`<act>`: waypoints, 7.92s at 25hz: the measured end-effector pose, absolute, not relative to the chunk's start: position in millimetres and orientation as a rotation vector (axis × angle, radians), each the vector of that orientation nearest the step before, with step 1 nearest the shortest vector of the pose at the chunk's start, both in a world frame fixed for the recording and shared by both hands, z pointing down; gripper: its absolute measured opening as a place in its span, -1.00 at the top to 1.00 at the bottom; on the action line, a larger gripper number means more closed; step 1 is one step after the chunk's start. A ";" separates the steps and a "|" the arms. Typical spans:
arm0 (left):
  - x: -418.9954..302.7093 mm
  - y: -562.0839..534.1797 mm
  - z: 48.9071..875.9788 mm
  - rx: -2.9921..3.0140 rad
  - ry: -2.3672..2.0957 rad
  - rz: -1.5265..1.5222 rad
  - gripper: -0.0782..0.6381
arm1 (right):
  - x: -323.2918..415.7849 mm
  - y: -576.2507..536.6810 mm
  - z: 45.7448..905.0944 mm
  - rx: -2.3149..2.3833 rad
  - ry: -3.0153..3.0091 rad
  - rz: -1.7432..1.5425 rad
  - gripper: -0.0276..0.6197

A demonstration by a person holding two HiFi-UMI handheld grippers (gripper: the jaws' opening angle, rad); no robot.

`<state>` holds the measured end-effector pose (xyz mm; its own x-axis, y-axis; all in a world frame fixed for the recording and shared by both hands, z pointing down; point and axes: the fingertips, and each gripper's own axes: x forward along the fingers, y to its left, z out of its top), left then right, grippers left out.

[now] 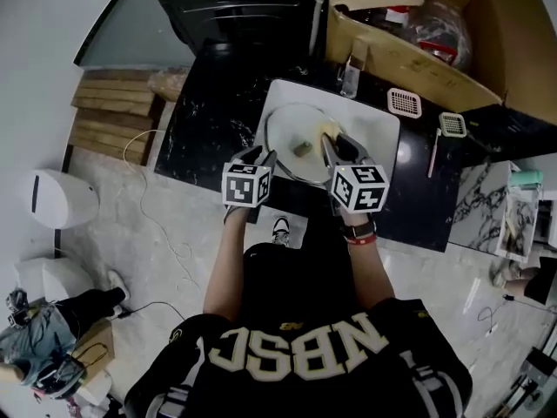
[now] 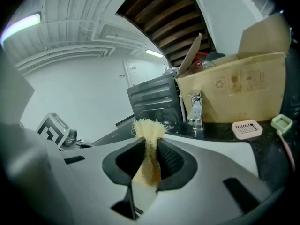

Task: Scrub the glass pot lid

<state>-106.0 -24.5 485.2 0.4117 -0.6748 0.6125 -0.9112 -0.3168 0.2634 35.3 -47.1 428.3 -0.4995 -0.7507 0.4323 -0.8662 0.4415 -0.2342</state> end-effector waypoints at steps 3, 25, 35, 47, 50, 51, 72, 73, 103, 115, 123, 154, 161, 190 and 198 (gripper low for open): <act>-101.3 -26.6 507.4 2.003 -1.292 0.609 0.26 | 30.6 -64.8 443.7 1.335 -2.432 0.686 0.67; -90.9 -41.8 589.0 1.514 -1.049 0.692 -0.03 | 13.7 -117.3 498.7 1.142 -2.417 0.858 0.67; -93.7 -41.5 581.1 1.453 -1.039 0.532 0.41 | 8.6 -104.9 534.4 1.062 -2.397 0.869 0.67; -98.7 -46.1 577.2 1.443 -1.077 0.464 0.46 | -53.9 -106.2 539.6 0.665 -2.535 0.543 0.68; -98.5 -45.2 577.2 1.440 -1.085 0.463 0.46 | -75.6 -96.0 546.5 0.536 -2.546 0.462 0.69; -98.5 -45.1 577.2 1.441 -1.086 0.462 0.46 | -81.5 -92.6 549.1 0.500 -2.544 0.439 0.69; -99.6 -46.4 575.2 1.444 -1.093 0.439 0.45 | -98.9 -136.7 615.7 0.474 -2.366 0.164 0.70; -99.7 -46.5 575.2 1.444 -1.092 0.438 0.45 | -97.7 -139.4 618.6 0.482 -2.358 0.161 0.71; -99.7 -45.6 575.1 1.444 -1.080 0.446 0.44 | -7.4 -194.5 685.3 0.661 -2.064 0.102 0.71; -100.9 -43.1 573.5 1.456 -1.085 0.440 0.44 | 48.2 -185.3 702.6 0.680 -1.915 0.135 0.72; -100.3 -43.2 573.6 1.465 -1.091 0.438 0.44 | 68.3 -170.2 706.2 0.624 -1.878 0.171 0.71; -99.1 -44.3 571.3 1.489 -1.091 0.418 0.43 | 115.1 -63.8 682.7 0.227 -1.666 0.361 0.71; -99.1 -45.0 571.6 1.493 -1.087 0.416 0.43 | 114.8 -39.5 670.4 0.176 -1.689 0.486 0.71; -97.0 -44.9 565.7 1.503 -1.013 0.337 0.44 | -6.6 24.2 583.2 0.060 -2.153 0.794 0.71; -98.2 -44.6 566.3 1.473 -0.974 0.320 0.52 | -34.9 12.4 592.7 0.102 -2.249 0.700 0.70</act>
<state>-98.2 -44.6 566.3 0.6013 -0.3708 0.7078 -0.7181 0.1376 0.6822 -34.9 12.4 592.7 -0.7047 0.1394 0.6957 -0.2800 0.8463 -0.4532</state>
